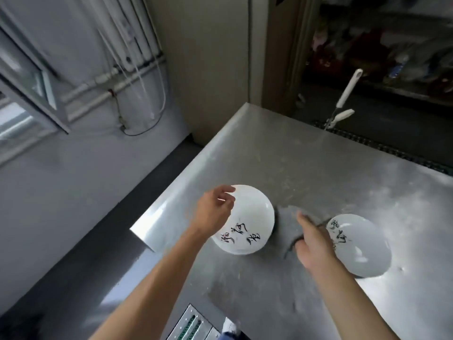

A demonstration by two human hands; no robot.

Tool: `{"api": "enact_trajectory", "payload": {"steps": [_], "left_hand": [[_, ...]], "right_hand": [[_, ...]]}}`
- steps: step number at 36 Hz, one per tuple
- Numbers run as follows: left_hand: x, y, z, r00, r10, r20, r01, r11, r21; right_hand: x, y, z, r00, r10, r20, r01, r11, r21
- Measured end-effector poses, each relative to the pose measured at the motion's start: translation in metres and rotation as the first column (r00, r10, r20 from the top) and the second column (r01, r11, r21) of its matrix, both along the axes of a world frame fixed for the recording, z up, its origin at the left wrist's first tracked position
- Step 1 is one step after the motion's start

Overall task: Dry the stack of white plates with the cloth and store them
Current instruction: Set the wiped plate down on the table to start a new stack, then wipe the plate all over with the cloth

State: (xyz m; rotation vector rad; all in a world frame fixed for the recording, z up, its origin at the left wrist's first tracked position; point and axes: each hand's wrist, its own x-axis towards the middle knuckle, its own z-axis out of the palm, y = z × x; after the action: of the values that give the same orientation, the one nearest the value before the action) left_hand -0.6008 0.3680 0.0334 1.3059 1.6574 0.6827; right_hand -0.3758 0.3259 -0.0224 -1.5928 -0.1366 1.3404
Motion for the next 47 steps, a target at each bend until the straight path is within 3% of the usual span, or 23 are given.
{"api": "enact_trajectory", "payload": {"steps": [6, 15, 30, 35, 39, 47], "left_hand": [[-0.058, -0.021, -0.018, 0.982, 0.138, -0.128, -0.145, 0.989, -0.042], [-0.056, -0.041, -0.044, 0.977, 0.19, 0.098, -0.174, 0.973, -0.153], [-0.047, -0.037, -0.045, 0.94, 0.258, 0.222, -0.234, 0.964, -0.126], [-0.038, -0.036, -0.036, 0.866, 0.254, 0.43, -0.182, 0.963, -0.201], [-0.029, -0.039, -0.028, 0.837, 0.156, 0.525, -0.053, 0.977, -0.206], [0.033, -0.054, -0.022, 0.807, -0.017, 0.59, 0.178, 0.96, -0.216]], "right_hand": [[-0.034, 0.01, 0.008, 0.996, -0.08, 0.04, 0.078, 0.996, 0.051], [-0.042, 0.006, -0.001, 0.983, 0.021, 0.183, -0.043, 0.992, 0.119], [-0.046, 0.006, -0.008, 0.927, 0.028, 0.373, -0.055, 0.996, 0.063], [-0.042, 0.005, -0.011, 0.955, -0.004, 0.297, -0.021, 0.996, 0.081], [-0.029, -0.001, -0.012, 0.956, -0.028, 0.293, 0.002, 0.996, 0.089], [0.036, -0.049, 0.011, 0.881, -0.125, 0.457, 0.051, 0.984, 0.171]]}}
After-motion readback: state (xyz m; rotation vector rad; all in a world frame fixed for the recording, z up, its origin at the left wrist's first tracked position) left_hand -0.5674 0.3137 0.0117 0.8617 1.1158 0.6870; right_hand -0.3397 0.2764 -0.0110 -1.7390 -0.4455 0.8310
